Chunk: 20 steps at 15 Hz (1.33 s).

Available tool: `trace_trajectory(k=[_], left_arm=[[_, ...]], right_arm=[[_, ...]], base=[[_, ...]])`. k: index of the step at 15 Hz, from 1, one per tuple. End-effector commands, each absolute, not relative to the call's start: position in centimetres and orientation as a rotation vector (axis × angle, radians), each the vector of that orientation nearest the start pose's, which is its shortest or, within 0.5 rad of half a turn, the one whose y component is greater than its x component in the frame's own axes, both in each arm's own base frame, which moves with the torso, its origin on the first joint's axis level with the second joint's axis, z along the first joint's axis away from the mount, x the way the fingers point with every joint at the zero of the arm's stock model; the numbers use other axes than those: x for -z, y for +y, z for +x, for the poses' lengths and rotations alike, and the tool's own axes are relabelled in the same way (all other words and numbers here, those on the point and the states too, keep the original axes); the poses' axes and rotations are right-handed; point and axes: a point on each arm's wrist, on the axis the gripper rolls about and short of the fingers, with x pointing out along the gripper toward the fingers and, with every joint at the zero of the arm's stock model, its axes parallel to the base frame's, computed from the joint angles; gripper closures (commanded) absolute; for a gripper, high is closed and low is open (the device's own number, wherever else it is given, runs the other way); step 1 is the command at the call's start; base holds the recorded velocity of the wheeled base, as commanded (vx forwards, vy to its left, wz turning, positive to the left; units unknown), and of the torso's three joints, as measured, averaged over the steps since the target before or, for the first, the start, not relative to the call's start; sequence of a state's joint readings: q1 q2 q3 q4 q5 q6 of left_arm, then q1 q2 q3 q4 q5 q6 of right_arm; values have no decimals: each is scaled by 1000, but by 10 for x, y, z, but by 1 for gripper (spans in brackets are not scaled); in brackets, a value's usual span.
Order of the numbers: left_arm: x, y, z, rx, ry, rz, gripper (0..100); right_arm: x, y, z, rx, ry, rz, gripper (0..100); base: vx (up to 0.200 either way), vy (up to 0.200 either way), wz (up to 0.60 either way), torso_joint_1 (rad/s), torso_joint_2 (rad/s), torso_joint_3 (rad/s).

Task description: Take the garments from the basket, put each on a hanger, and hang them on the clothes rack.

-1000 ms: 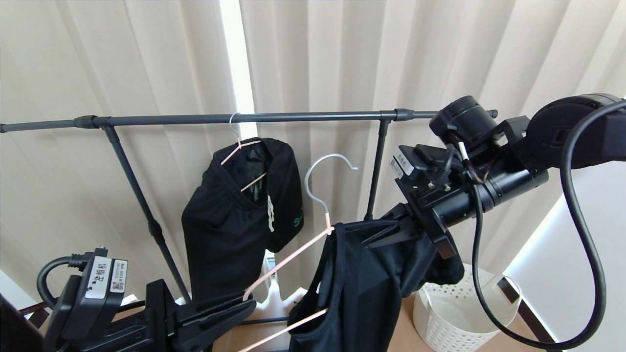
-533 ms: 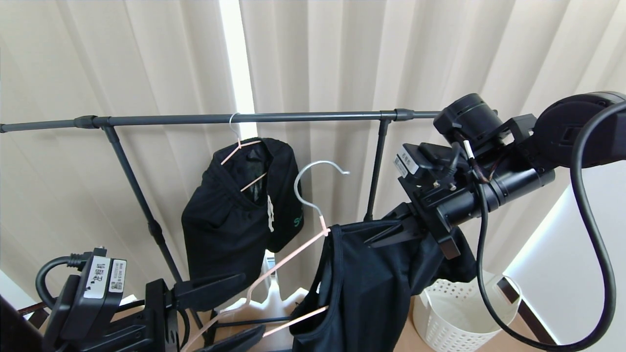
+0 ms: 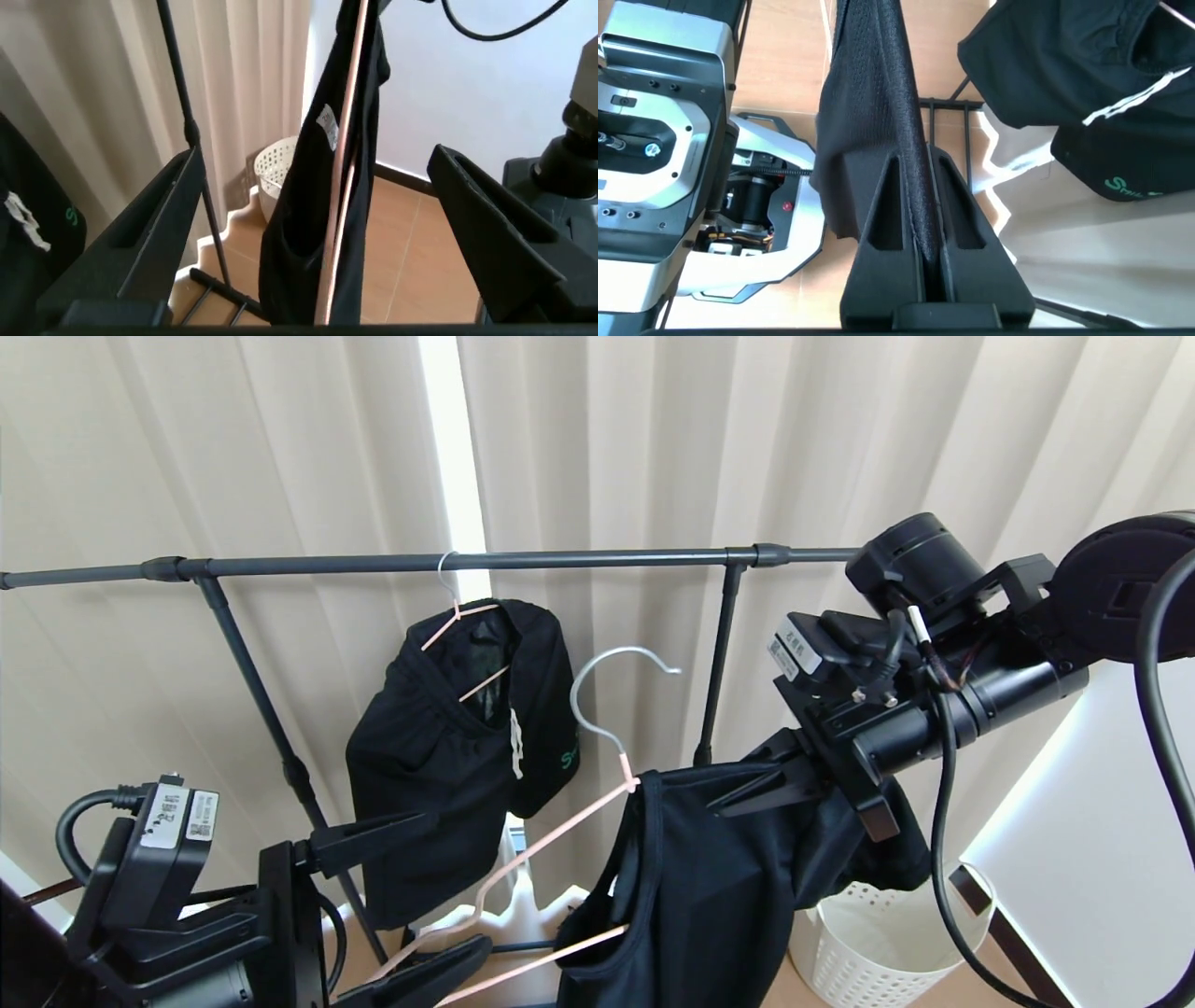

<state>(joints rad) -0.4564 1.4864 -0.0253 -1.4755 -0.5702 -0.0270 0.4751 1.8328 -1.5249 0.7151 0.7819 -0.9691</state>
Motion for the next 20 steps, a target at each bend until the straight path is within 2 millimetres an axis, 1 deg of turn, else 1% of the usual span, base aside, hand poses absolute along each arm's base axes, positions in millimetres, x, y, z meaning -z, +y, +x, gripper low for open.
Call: trace_trajectory(k=[1, 3, 5, 6, 7, 8, 10, 13, 14, 16, 20], left_arm=[[-140, -74, 155, 1004, 8, -89, 0], [-147, -65, 165, 1007, 44, -205, 0], [-146, -55, 180, 1023, 126, -316, 0], [-143, -53, 186, 1013, 148, -337, 0], [-133, -53, 200, 990, 195, -355, 0], [-127, -54, 210, 976, 221, -366, 0], [-114, -56, 222, 961, 275, -382, 0], [-111, -58, 225, 956, 319, -394, 0], [-109, -65, 228, 946, 380, -407, 0], [-106, -78, 230, 902, 443, -408, 0], [-98, -93, 225, 940, 542, -407, 0]], right_arm=[[-225, 157, 271, -1538, 443, -594, 100], [-221, 153, 263, -1543, 465, -587, 100], [-217, 151, 259, -1544, 466, -585, 100], [-216, 151, 258, -1542, 456, -588, 100], [-215, 150, 257, -1537, 437, -593, 100], [-213, 149, 255, -1538, 438, -592, 100], [-214, 148, 252, -1539, 430, -591, 100], [-218, 146, 249, -1538, 417, -592, 100], [-221, 145, 246, -1535, 409, -590, 100], [-221, 145, 246, -1535, 410, -590, 100], [-222, 145, 246, -1536, 404, -589, 100]], base=[[0, 0, 0, 0, 0, 0], [0, 0, 0, 0, 0, 0], [0, 0, 0, 0, 0, 0], [0, 0, 0, 0, 0, 0], [0, 0, 0, 0, 0, 0], [0, 0, 0, 0, 0, 0], [0, 0, 0, 0, 0, 0], [0, 0, 0, 0, 0, 0], [0, 0, 0, 0, 0, 0], [0, 0, 0, 0, 0, 0], [0, 0, 0, 0, 0, 0]])
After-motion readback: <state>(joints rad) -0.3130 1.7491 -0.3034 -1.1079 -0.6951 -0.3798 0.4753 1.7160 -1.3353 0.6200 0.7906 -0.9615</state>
